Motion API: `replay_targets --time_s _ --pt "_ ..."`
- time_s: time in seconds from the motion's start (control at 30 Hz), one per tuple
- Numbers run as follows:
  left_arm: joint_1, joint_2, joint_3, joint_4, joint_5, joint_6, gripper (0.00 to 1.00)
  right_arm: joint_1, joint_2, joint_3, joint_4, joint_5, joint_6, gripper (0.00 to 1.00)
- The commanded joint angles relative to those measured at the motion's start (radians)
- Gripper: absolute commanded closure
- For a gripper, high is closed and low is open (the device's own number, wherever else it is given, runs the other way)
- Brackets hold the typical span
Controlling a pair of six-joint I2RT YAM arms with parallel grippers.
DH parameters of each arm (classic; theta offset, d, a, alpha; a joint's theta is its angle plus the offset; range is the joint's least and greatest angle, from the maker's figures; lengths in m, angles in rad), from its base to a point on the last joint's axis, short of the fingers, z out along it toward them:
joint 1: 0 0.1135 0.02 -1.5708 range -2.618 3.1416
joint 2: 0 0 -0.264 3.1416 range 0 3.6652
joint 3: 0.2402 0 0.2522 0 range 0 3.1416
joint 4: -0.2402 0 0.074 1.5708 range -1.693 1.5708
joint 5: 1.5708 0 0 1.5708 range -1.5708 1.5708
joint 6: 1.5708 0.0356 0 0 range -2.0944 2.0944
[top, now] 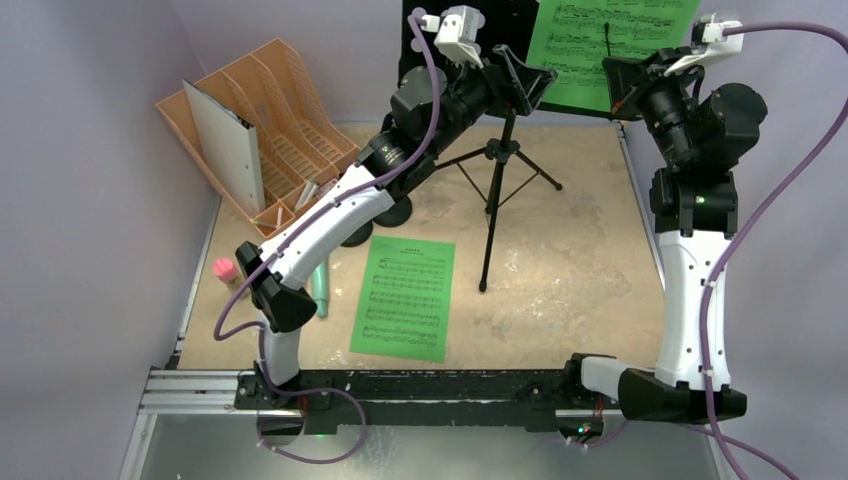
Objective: Pack up the instrument practice props
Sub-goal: Pick up the sheet music from the music stand.
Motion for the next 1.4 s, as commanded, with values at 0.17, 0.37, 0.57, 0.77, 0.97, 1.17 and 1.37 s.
replay_targets --time_s 0.17,0.37,0.57,0.77,0.97,1.17,1.37 --pt "0.006 -0.030 -0.023 0.084 0.055 0.113 0.26 -0.003 -0.027 -0.005 0.055 -0.024 0.015 0.98" --pt "0.006 -0.041 -0.049 0.046 -0.034 0.153 0.25 -0.004 -0.028 -0.012 0.059 -0.022 0.014 0.99" --pt "0.007 -0.026 -0.028 -0.046 -0.052 0.115 0.25 -0.003 -0.028 -0.011 0.060 -0.026 0.015 0.99" --pt "0.004 -0.054 -0.063 -0.084 -0.040 0.080 0.26 -0.004 -0.028 -0.012 0.065 -0.035 0.015 0.99" --pt "0.004 -0.039 -0.047 -0.103 0.022 0.078 0.26 -0.003 -0.028 -0.016 0.072 -0.053 0.021 0.99" --pt "0.004 0.012 0.022 -0.106 0.109 0.068 0.26 -0.004 -0.031 -0.022 0.079 -0.064 0.024 0.99" --pt "0.004 0.044 0.057 -0.078 0.120 0.069 0.27 -0.004 -0.032 -0.030 0.084 -0.071 0.022 0.99"
